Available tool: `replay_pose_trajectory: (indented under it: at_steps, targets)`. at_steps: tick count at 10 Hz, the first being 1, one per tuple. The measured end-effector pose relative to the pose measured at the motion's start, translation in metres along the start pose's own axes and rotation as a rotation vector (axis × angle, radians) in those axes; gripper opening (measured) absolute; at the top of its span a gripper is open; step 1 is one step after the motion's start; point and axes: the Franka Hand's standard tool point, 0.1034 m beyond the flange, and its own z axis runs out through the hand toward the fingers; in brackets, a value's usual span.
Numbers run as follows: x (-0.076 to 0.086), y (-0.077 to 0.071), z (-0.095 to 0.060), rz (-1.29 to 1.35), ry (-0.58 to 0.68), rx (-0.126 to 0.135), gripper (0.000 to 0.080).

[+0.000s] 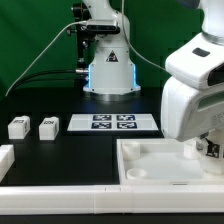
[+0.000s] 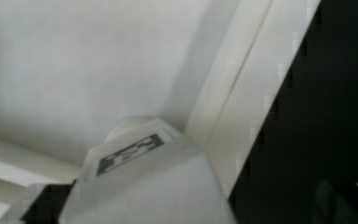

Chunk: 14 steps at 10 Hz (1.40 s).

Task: Assemble one leg

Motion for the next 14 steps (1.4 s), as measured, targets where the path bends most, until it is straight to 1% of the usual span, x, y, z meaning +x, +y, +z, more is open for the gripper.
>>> replay_pose_trajectory:
  at_steps: [1, 2, 3, 4, 8, 9, 14]
  targets:
    - [0.0, 0.0, 0.0, -0.002, -0.001, 0.0, 0.0521]
    - [-0.001, 0.002, 0.0, -0.007, -0.001, 0.0, 0.0327]
    - [-0.004, 0.01, 0.001, -0.007, -0.006, -0.013, 0.0327]
    - [-0.005, 0.013, 0.001, -0.004, -0.007, -0.013, 0.0298]
    - [-0.005, 0.013, 0.001, 0.03, -0.006, -0.012, 0.0297]
    - [-0.005, 0.013, 0.001, 0.087, -0.006, -0.01, 0.0297]
    - [-0.005, 0.012, 0.001, 0.608, -0.003, -0.004, 0.0297]
